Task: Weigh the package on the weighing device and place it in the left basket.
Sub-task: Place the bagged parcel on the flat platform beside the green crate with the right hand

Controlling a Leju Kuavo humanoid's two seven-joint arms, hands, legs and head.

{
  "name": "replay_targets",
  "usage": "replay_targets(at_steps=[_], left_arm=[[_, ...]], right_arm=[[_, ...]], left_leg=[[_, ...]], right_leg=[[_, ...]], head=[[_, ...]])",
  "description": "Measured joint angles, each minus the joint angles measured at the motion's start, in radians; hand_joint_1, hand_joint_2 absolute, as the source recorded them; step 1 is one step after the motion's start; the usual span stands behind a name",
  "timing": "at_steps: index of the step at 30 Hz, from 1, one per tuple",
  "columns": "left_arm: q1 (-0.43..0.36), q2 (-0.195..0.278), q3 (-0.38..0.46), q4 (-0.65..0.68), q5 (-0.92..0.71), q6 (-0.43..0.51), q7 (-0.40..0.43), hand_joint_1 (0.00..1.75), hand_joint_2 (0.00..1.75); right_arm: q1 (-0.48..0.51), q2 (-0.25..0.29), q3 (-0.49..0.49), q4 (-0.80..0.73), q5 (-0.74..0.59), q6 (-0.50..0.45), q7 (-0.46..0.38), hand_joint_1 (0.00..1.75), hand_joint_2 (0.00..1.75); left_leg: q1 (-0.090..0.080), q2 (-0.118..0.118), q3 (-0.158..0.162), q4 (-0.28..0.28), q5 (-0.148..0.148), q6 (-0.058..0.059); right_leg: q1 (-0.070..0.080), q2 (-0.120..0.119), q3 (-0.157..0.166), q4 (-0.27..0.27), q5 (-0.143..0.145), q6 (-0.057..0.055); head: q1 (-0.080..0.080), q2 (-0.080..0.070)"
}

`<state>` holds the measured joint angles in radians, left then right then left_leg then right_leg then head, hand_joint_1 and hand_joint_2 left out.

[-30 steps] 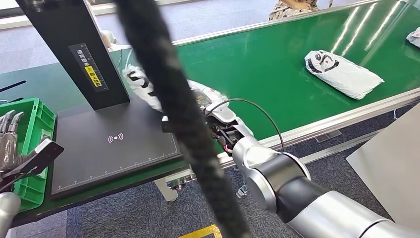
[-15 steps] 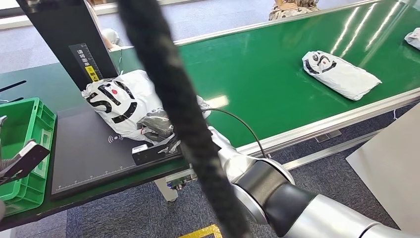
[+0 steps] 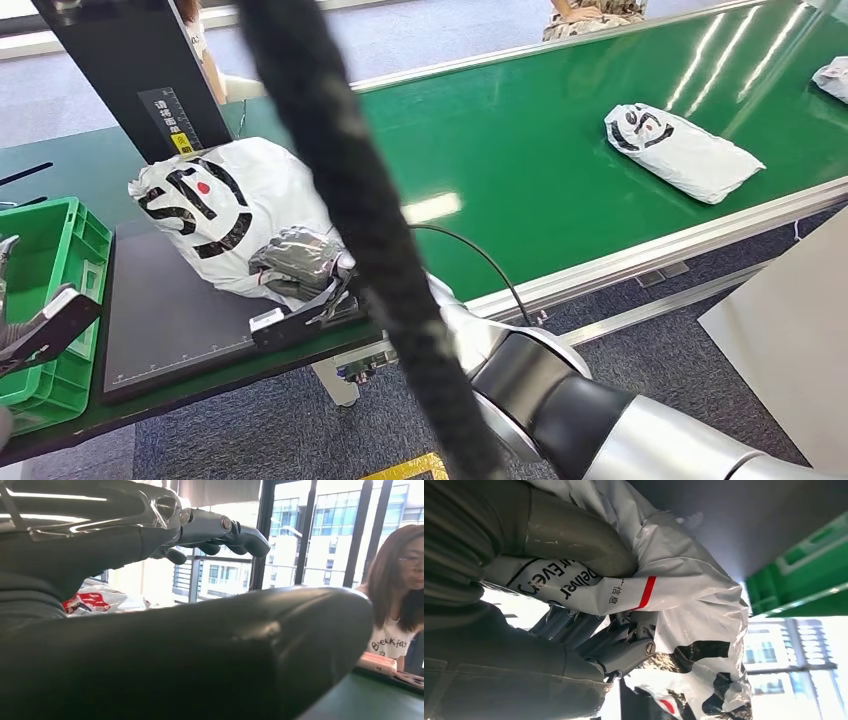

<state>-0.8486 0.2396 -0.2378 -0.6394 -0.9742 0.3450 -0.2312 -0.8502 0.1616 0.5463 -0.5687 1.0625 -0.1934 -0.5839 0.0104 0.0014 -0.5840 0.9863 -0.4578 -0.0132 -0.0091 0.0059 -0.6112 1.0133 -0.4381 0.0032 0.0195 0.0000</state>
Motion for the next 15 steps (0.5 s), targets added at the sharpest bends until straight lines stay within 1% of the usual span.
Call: replay_targets(at_steps=[4, 9, 12, 15], left_arm=[[-0.011, -0.004, -0.001, 0.005, 0.001, -0.005, 0.000, 0.00, 0.00], [-0.013, -0.001, -0.005, 0.010, 0.012, -0.005, -0.002, 0.00, 0.00], [-0.019, 0.005, -0.008, 0.023, 0.024, -0.004, -0.011, 0.00, 0.00], [-0.026, 0.007, -0.010, 0.034, 0.032, 0.002, -0.019, 0.00, 0.00]], right_arm=[[0.021, -0.013, 0.072, -0.092, -0.046, 0.000, 0.006, 1.75, 1.75], [0.030, -0.049, 0.133, -0.187, -0.111, -0.015, 0.015, 1.75, 1.75], [0.029, -0.063, 0.156, -0.214, -0.142, -0.018, 0.012, 1.75, 1.75], [0.029, -0.066, 0.182, -0.218, -0.143, -0.018, 0.010, 1.75, 1.75]], left_leg=[[0.000, 0.000, 0.000, 0.000, 0.000, 0.000], [0.000, 0.000, 0.000, 0.000, 0.000, 0.000], [0.000, 0.000, 0.000, 0.000, 0.000, 0.000], [0.000, 0.000, 0.000, 0.000, 0.000, 0.000]], right_leg=[[0.000, 0.000, 0.000, 0.000, 0.000, 0.000], [0.000, 0.000, 0.000, 0.000, 0.000, 0.000], [0.000, 0.000, 0.000, 0.000, 0.000, 0.000], [0.000, 0.000, 0.000, 0.000, 0.000, 0.000]], head=[[0.000, 0.000], [0.000, 0.000], [0.000, 0.000], [0.000, 0.000]])
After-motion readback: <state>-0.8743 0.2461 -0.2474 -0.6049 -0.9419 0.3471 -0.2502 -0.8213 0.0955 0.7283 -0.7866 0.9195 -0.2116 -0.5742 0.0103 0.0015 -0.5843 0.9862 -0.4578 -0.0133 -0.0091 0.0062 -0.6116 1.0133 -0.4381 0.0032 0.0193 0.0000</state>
